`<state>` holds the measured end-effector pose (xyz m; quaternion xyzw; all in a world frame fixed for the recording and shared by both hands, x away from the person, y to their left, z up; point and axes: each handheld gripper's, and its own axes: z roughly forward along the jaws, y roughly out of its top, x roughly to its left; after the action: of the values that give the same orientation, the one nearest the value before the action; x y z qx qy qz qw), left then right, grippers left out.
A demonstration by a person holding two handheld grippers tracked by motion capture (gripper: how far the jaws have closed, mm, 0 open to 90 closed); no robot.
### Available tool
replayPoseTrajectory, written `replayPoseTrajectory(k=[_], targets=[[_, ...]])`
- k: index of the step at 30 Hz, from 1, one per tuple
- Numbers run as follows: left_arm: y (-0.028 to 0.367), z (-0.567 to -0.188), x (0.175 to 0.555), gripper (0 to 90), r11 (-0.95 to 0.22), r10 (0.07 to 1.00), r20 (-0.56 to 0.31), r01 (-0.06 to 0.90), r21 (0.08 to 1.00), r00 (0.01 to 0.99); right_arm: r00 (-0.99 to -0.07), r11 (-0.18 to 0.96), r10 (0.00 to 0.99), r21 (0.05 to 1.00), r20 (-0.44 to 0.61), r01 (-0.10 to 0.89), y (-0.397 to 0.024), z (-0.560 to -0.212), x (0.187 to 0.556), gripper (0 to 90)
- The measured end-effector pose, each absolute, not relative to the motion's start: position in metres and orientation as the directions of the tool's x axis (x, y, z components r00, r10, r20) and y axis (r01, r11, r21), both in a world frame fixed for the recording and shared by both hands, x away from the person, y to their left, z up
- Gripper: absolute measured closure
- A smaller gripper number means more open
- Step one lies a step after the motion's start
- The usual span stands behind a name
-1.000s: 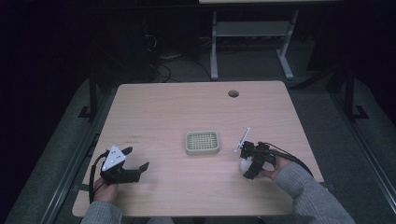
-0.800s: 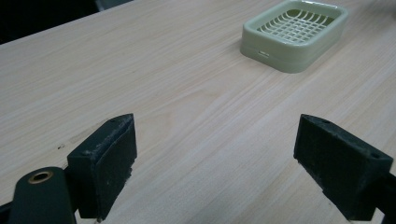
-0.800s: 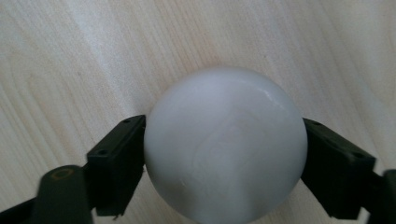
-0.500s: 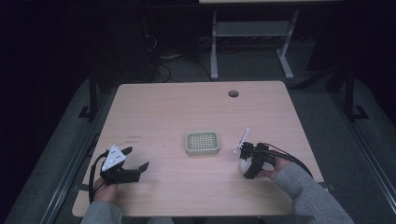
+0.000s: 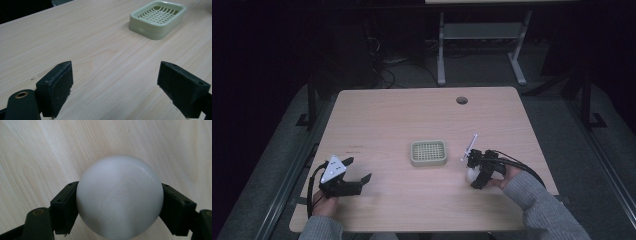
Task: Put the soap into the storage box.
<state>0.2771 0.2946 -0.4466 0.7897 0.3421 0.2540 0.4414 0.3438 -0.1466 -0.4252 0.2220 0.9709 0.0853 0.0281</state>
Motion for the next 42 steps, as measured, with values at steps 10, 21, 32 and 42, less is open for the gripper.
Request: replayPoseTrajectory(k=[10,21,32,42], targets=[[0.295,-0.447,0.277,12.8,-0.366,0.769,0.089,0.322,0.873,0.633,-0.906,0.891,0.424,0.180,-0.006,0.416,-0.135,-0.417,0.353,23.3],[0.295,-0.447,0.277,12.8,-0.366,0.769,0.088,0.323,0.873,0.633,-0.913,0.898,0.409,0.183,-0.005,0.401,-0.120,-0.407,0.367,23.3],[0.295,-0.447,0.278,12.8,-0.363,0.770,0.086,0.322,0.875,0.633,-0.919,0.902,0.394,0.192,-0.003,0.386,-0.108,-0.398,0.378,23.3],[0.295,-0.447,0.278,12.8,-0.360,0.771,0.084,0.323,0.875,0.631,-0.924,0.907,0.383,0.194,-0.008,0.374,-0.096,-0.390,0.386,23.3]])
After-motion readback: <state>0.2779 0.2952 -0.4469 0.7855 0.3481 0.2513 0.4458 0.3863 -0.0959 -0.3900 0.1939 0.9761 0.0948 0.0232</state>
